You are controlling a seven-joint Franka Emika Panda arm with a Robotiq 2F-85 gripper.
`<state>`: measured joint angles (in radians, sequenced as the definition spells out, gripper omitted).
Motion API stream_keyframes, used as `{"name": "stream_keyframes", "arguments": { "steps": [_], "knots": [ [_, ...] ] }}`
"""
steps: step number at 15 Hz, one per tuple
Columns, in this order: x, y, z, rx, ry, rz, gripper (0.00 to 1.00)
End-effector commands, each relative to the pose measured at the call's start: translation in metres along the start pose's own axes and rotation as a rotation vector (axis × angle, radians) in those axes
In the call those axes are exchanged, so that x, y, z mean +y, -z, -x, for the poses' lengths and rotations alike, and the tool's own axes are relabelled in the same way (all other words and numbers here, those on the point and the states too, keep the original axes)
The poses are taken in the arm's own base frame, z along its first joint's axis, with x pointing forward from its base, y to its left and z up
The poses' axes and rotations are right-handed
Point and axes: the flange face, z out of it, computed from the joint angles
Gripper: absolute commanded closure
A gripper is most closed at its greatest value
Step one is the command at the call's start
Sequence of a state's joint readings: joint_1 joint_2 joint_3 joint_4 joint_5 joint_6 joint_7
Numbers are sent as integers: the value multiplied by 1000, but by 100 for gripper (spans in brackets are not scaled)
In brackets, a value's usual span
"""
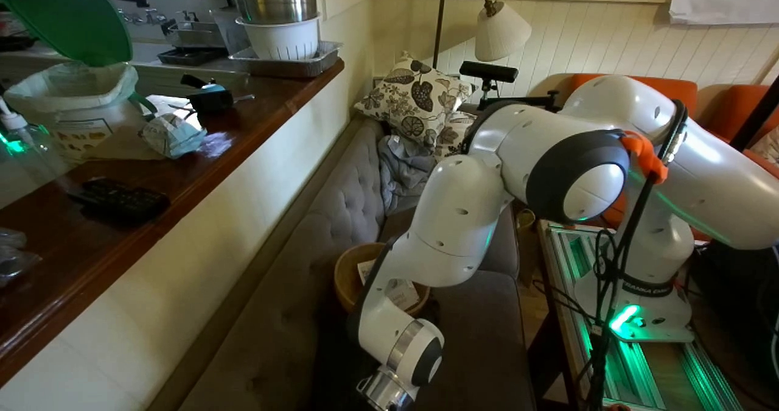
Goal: Fold the white and green towel in half from right to left.
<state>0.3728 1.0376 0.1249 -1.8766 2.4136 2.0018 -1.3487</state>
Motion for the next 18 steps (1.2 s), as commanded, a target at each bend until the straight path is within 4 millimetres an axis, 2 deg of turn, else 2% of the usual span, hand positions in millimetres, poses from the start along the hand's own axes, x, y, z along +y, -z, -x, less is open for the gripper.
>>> {"name": "stream_keyframes", "arguments": {
  "steps": [1, 12, 15, 18],
  "knots": [
    [-36, 27, 6, 65, 70, -1, 100],
    [-81, 106, -5, 188, 125, -13, 98],
    [-81, 105, 9, 169, 130, 1, 98],
    [-80, 87, 44, 58, 172, 1, 98]
  ]
}}
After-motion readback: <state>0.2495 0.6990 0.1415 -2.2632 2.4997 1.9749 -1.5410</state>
